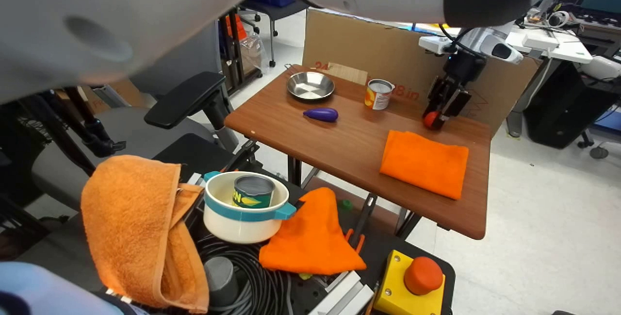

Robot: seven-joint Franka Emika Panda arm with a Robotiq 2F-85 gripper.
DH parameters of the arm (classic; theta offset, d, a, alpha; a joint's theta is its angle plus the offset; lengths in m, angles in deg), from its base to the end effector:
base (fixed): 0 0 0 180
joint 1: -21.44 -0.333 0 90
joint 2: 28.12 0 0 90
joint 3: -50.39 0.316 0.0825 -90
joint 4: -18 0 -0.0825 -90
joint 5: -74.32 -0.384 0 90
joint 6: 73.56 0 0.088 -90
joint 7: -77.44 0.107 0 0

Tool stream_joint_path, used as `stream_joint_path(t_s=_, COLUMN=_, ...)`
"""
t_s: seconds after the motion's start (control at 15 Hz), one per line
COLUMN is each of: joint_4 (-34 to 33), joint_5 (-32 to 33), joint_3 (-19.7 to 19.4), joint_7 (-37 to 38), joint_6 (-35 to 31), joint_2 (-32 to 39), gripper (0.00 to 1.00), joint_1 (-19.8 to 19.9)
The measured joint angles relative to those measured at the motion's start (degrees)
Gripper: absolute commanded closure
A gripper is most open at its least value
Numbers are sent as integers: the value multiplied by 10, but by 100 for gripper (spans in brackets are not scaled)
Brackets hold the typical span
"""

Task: Remove the orange ball from the silver plate and move it to the right side of the table

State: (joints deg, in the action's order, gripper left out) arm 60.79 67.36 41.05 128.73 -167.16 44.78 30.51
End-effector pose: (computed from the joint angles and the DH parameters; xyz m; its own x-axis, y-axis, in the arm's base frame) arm 0.7304 -0.1735 0.1268 0.3600 -0.9126 -0.1939 -0.8580 -0.4055 0.3153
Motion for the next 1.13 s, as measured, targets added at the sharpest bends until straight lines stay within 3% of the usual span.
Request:
stream_joint_path(t_s=0.27, joint_4=-26, joint_5=0, joint_3=10, joint_7=-9, joint_6=4, joint_2=4, gripper=0, joint_1=-6)
stream_joint_path(t_s=0.53, joint_4=-31, joint_5=-1, joint_3=31, joint_7=-70, joint_6=0, joint_2=-49, gripper=0, joint_1=-34)
stream_joint_path(t_s=0.87, joint_4=18, joint_5=-5, joint_3=56, joint_7=-154, joint_6=0, joint_2=-144, gripper=0, joint_1=-55)
stream_joint_path(t_s=1.13, joint_4=43, joint_5=-5, joint_3=57, joint_7=-165, joint_6=-1, joint_2=-156, gripper=0, joint_1=-53)
